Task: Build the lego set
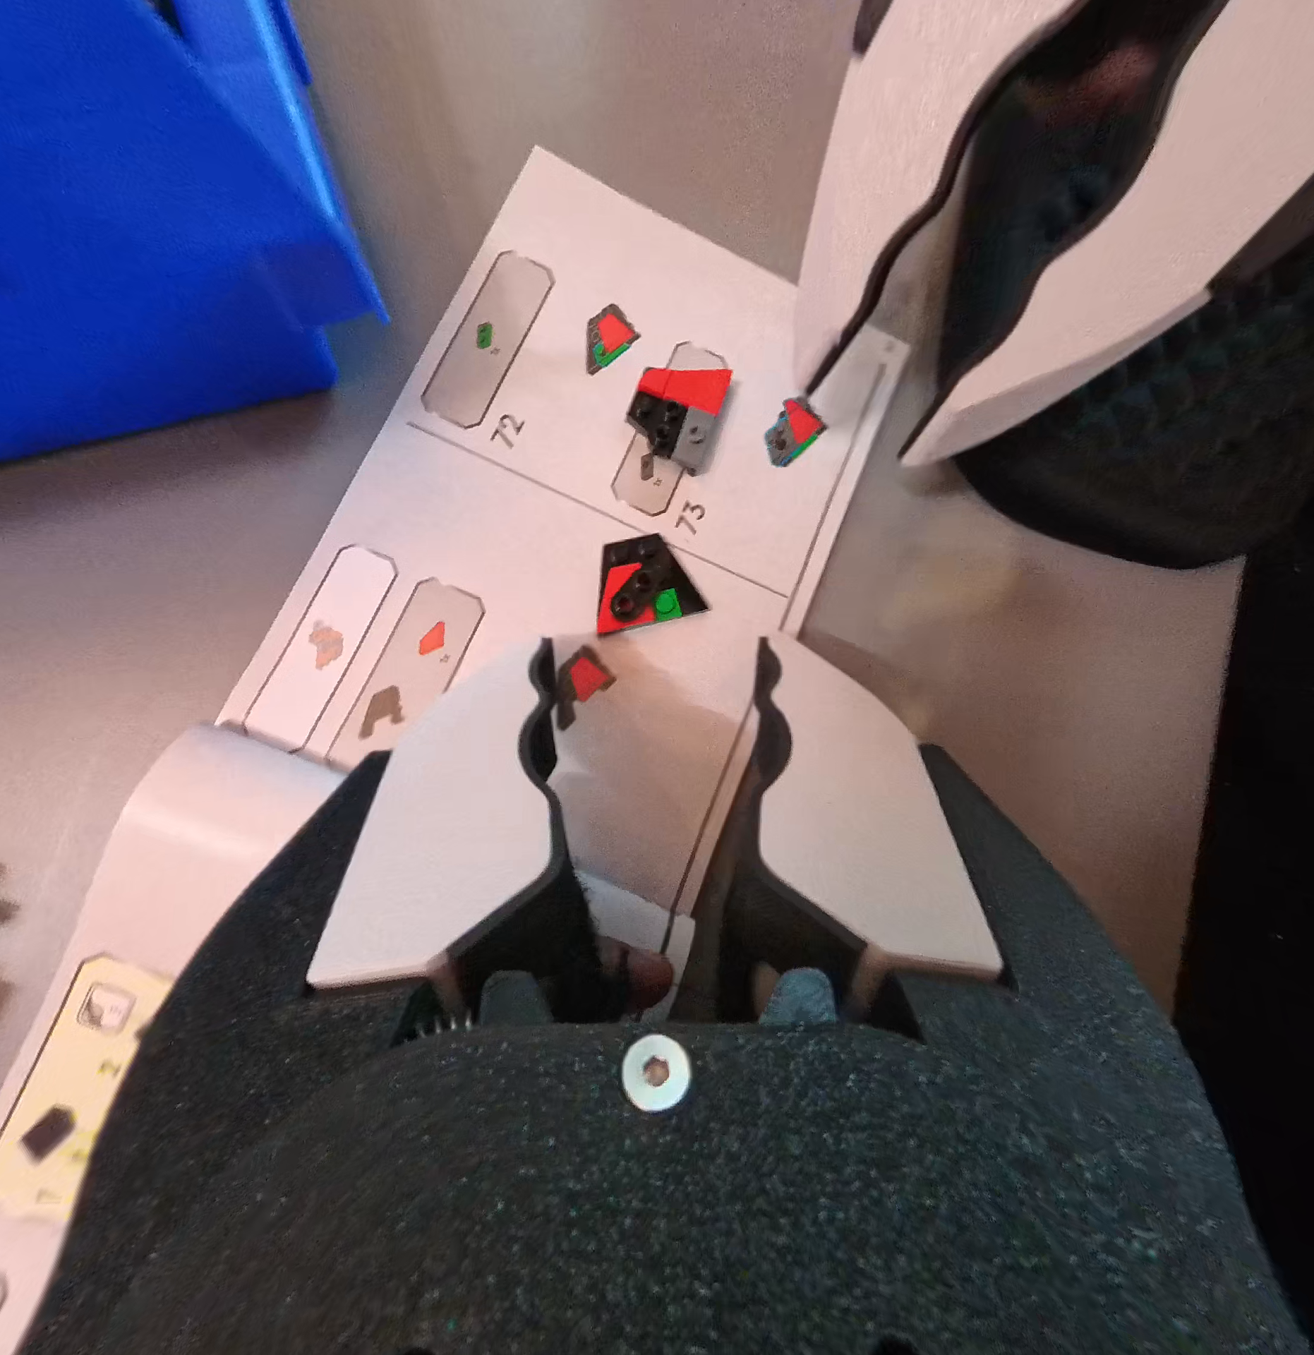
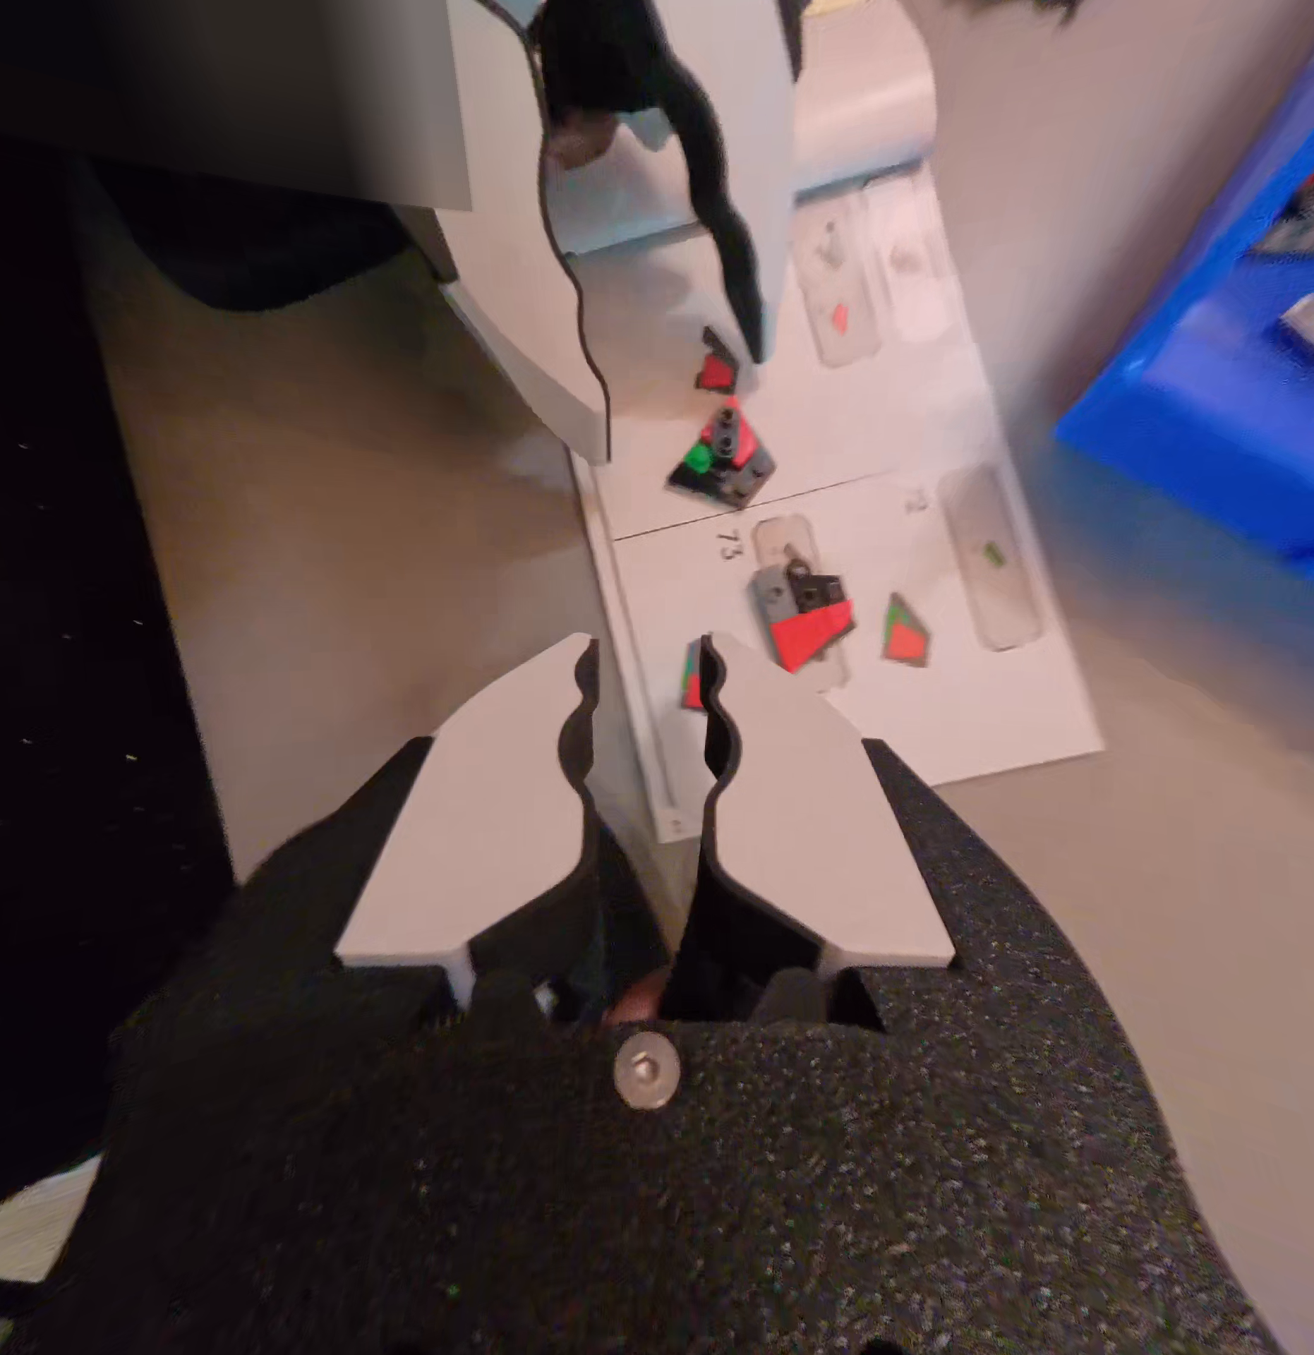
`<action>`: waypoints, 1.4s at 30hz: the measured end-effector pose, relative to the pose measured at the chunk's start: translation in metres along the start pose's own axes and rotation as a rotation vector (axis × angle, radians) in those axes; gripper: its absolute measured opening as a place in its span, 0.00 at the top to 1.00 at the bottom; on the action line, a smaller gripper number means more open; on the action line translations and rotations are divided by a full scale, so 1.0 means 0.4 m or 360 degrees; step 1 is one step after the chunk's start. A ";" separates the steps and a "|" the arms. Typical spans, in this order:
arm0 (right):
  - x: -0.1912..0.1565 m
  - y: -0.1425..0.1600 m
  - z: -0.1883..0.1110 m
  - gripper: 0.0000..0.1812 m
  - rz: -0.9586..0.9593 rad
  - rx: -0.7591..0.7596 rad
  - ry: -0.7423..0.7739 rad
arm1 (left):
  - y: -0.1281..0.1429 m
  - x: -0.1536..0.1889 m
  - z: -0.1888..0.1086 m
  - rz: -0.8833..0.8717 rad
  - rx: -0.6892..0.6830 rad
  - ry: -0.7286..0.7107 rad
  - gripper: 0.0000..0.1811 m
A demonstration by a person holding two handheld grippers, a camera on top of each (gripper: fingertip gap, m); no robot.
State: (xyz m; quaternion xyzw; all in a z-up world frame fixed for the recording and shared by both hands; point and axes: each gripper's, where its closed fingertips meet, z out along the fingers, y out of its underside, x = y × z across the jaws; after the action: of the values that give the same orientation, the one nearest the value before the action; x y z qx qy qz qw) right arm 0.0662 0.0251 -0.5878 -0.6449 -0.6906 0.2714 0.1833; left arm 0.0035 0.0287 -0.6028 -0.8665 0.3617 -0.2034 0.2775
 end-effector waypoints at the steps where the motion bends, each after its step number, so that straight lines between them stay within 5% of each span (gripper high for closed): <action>1: -0.020 -0.001 0.010 0.84 0.0048 0.0015 -0.0046 | -0.006 0.009 0.003 0.0004 0.0016 0.0059 0.71; 7: -0.045 -0.023 0.070 0.75 0.0229 0.0083 -0.0035 | -0.018 0.037 0.020 -0.0028 0.0050 0.0250 0.67; 13: -0.024 -0.030 0.082 0.78 0.0276 0.0100 -0.0021 | 0.001 0.072 0.007 -0.0098 0.0018 0.0341 0.71; 22: 0.015 -0.080 0.051 0.93 -0.0255 0.0145 0.0036 | 0.019 0.082 -0.007 -0.0129 0.0017 0.0280 0.72; 28: 0.034 -0.099 0.085 0.92 -0.0775 0.0053 -0.0113 | 0.011 0.079 -0.009 -0.0079 0.0054 0.0266 0.73; 32: 0.015 -0.095 0.105 0.93 -0.0835 0.0008 -0.0268 | 0.011 0.082 -0.010 -0.0061 0.0067 0.0278 0.74; 42: 0.041 -0.069 0.081 0.96 -0.0606 -0.0010 -0.0081 | 0.012 0.060 -0.025 -0.0012 0.0110 0.0191 0.77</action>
State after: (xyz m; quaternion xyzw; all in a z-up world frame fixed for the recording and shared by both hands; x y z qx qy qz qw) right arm 0.0230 0.0363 -0.5979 -0.4961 -0.8054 0.2458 0.2117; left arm 0.0112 0.0048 -0.5945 -0.8440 0.3670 -0.2684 0.2844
